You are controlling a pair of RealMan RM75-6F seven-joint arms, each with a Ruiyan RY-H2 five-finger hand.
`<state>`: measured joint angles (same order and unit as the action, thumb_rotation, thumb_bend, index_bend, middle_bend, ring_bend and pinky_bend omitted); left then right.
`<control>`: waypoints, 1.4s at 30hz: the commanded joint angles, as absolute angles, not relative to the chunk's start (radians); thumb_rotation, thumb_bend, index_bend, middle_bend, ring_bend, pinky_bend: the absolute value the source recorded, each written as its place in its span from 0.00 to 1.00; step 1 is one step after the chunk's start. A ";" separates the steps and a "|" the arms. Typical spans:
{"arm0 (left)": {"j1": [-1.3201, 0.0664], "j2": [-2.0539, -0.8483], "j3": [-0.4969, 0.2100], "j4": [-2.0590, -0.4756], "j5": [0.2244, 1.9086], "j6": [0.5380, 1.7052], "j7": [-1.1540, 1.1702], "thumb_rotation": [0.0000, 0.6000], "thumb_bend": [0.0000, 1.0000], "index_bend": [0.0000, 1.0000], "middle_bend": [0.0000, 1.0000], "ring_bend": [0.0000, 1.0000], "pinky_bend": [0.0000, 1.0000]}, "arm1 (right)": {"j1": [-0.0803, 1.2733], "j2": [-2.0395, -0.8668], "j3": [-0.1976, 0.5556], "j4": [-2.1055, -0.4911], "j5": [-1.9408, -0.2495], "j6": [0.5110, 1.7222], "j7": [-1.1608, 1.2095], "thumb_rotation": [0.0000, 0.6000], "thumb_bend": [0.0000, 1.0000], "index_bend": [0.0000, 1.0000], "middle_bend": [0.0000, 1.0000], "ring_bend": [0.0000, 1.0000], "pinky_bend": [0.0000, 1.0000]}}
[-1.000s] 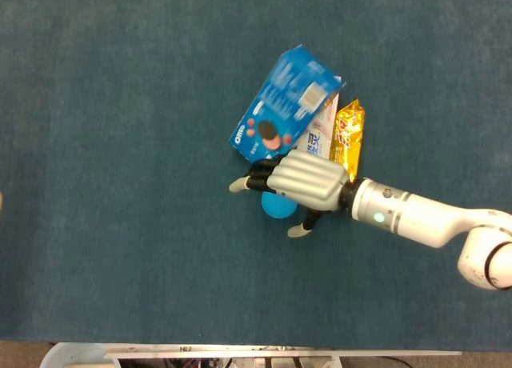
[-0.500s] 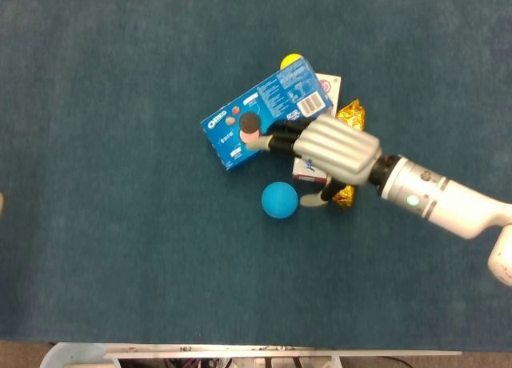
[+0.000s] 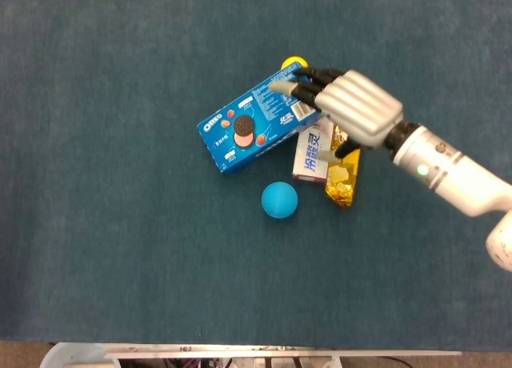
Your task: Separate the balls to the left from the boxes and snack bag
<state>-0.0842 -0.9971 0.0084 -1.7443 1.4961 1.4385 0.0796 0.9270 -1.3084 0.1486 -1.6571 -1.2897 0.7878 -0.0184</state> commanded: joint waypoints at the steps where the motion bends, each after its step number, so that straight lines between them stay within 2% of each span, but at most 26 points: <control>1: -0.081 -0.993 0.010 -1.746 1.499 1.442 0.076 1.00 0.37 0.07 0.12 0.07 0.00 | 0.962 -1.313 0.181 -1.620 -1.182 0.743 -0.101 1.00 0.00 0.00 0.13 0.04 0.13; 7: -0.077 -0.983 0.012 -1.754 1.498 1.443 0.071 1.00 0.37 0.07 0.11 0.07 0.00 | 1.026 -1.324 0.189 -1.571 -1.073 0.670 -0.194 1.00 0.00 0.00 0.07 0.00 0.08; 18: -0.072 -0.970 0.017 -1.764 1.490 1.433 0.062 1.00 0.37 0.07 0.11 0.08 0.00 | 1.132 -1.398 0.151 -1.461 -0.930 0.574 -0.306 1.00 0.00 0.00 0.07 0.00 0.08; 29: -0.067 -0.953 0.022 -1.774 1.487 1.427 0.051 1.00 0.37 0.07 0.11 0.07 0.00 | 1.182 -1.441 0.101 -1.413 -0.837 0.559 -0.353 1.00 0.00 0.00 0.07 0.00 0.08; 34: -0.067 -0.952 0.023 -1.774 1.489 1.426 0.047 1.00 0.37 0.07 0.11 0.07 0.00 | 1.191 -1.459 0.094 -1.399 -0.820 0.572 -0.357 1.00 0.00 0.00 0.11 0.01 0.08; 39: -0.065 -0.951 0.024 -1.774 1.489 1.425 0.042 1.00 0.37 0.07 0.11 0.07 0.00 | 1.200 -1.486 0.089 -1.376 -0.802 0.586 -0.364 1.00 0.00 0.01 0.18 0.08 0.13; 42: -0.064 -0.949 0.025 -1.776 1.490 1.426 0.038 1.00 0.37 0.07 0.11 0.07 0.00 | 1.204 -1.505 0.087 -1.361 -0.786 0.603 -0.375 1.00 0.00 0.10 0.24 0.14 0.19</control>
<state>-0.0640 -0.9490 0.0244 -1.7757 1.4901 1.4256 0.0381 1.2016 -1.4988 0.0881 -1.3669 -0.7906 0.5963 -0.3695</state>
